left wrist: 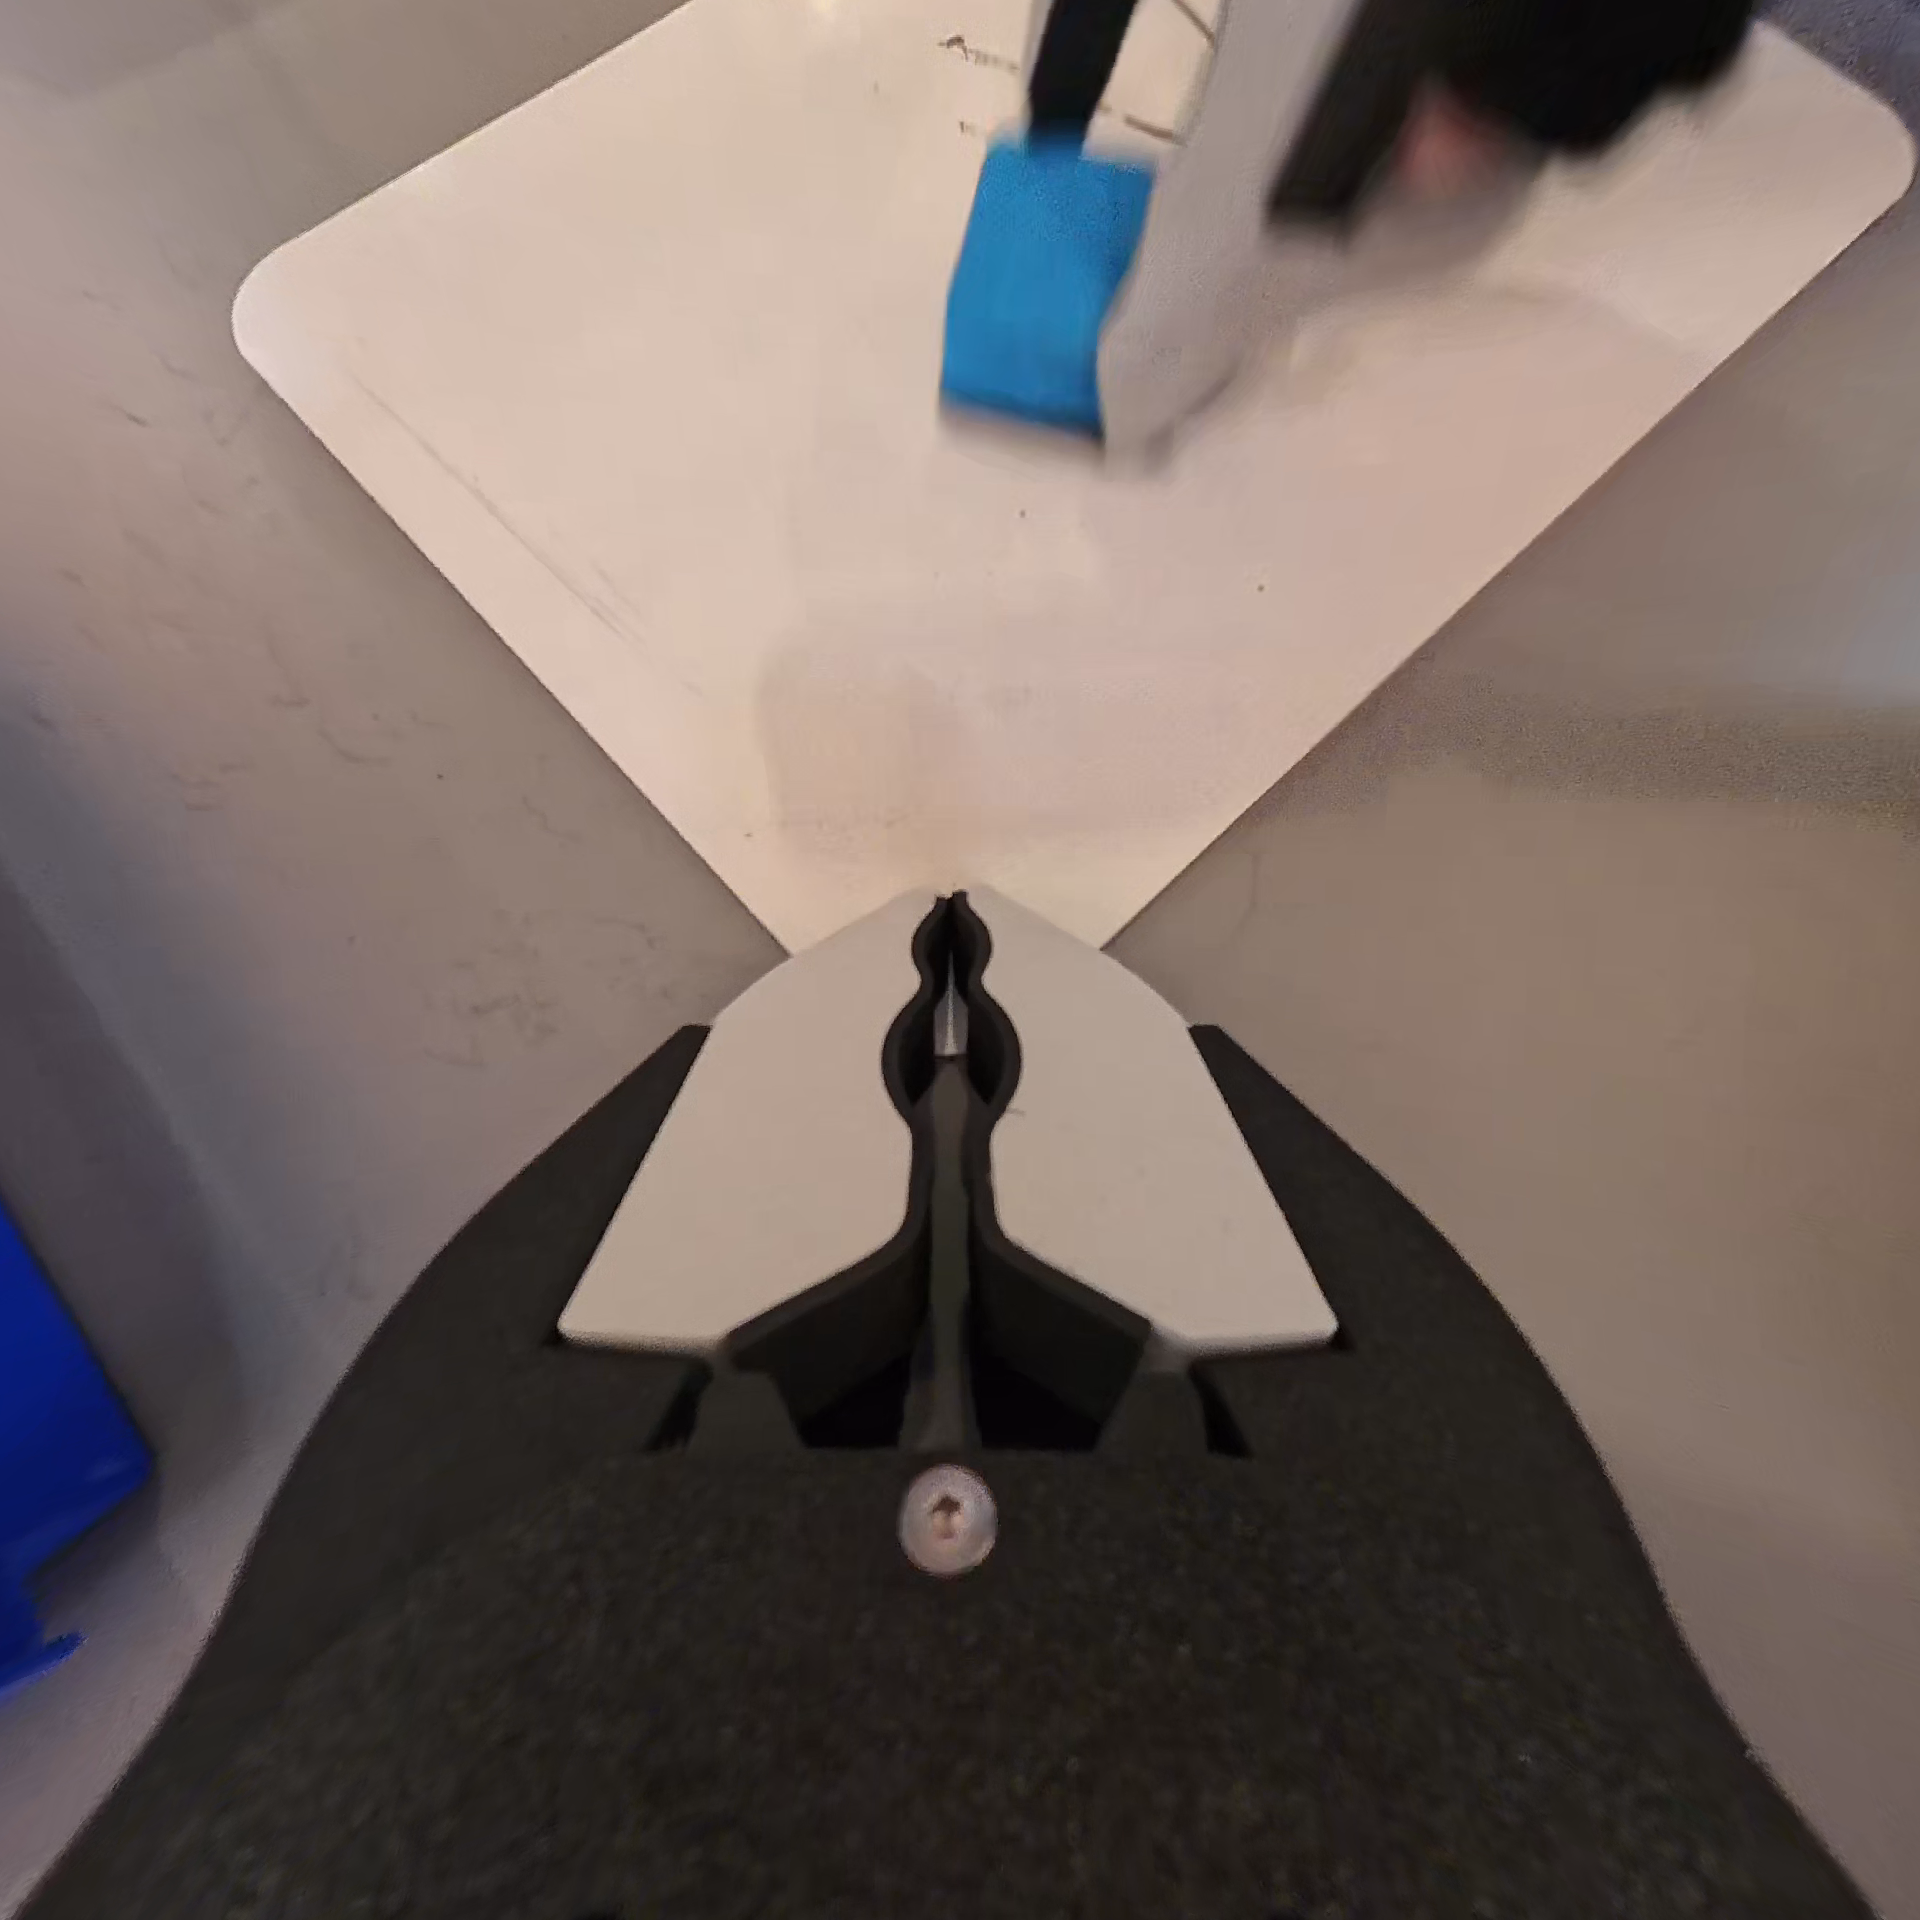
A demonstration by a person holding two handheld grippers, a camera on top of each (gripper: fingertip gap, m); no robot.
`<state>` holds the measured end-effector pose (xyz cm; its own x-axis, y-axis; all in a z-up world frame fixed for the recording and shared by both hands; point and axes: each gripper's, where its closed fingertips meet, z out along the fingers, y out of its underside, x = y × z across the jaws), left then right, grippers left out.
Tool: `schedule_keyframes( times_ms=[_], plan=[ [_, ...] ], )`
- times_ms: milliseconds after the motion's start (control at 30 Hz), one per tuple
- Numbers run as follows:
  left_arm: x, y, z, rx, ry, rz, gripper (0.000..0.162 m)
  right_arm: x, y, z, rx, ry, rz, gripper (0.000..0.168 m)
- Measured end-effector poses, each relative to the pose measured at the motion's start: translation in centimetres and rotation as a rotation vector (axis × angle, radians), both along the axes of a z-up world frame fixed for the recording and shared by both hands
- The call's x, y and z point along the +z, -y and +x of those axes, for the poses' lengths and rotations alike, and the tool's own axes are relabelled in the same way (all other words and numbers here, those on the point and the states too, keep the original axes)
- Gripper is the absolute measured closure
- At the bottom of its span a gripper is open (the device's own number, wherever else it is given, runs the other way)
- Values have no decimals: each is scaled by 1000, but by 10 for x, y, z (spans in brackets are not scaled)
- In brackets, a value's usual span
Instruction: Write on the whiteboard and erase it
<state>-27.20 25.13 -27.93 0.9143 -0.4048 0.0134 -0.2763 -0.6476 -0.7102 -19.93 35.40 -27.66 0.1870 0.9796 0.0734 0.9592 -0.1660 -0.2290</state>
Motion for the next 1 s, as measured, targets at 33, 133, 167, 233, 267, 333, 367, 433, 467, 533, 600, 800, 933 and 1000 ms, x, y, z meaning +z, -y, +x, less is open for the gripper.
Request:
schedule_keyframes(
  times_ms=[33,133,167,233,267,333,367,433,467,533,600,800,933,1000],
  plan=[
    [0,-1,1,0,7,-3,162,0,22,-14,82,-4,17,111],
    [0,-2,1,-3,13,-6,162,0,-2,21,-18,33,8,111],
    [0,-1,1,-5,14,-5,162,0,-28,51,-120,56,14,111],
    [0,1,1,-3,11,-3,162,0,-43,79,-242,44,-30,111],
    [0,2,1,-3,6,0,162,0,-36,69,-207,40,3,111],
    [0,1,1,-3,5,-1,162,0,4,22,-73,5,3,111],
    [0,0,2,-7,5,-3,162,0,17,10,-17,11,15,111],
    [0,-2,4,-12,11,-6,162,0,11,29,-57,36,-4,111],
    [0,-2,4,-15,9,-5,162,0,-5,58,-130,67,2,111],
    [0,0,4,-13,8,-2,162,0,-25,113,-284,118,-41,111],
    [0,2,5,-14,9,-4,162,-1,-21,108,-279,124,-23,111],
    [0,0,11,-31,21,-12,162,0,-15,87,-212,142,-8,111],
    [0,3,11,-30,16,-6,162,0,-28,120,-349,183,-8,111],
    [0,2,12,-33,17,-9,162,0,3,59,-195,128,-17,111]
  ],
)
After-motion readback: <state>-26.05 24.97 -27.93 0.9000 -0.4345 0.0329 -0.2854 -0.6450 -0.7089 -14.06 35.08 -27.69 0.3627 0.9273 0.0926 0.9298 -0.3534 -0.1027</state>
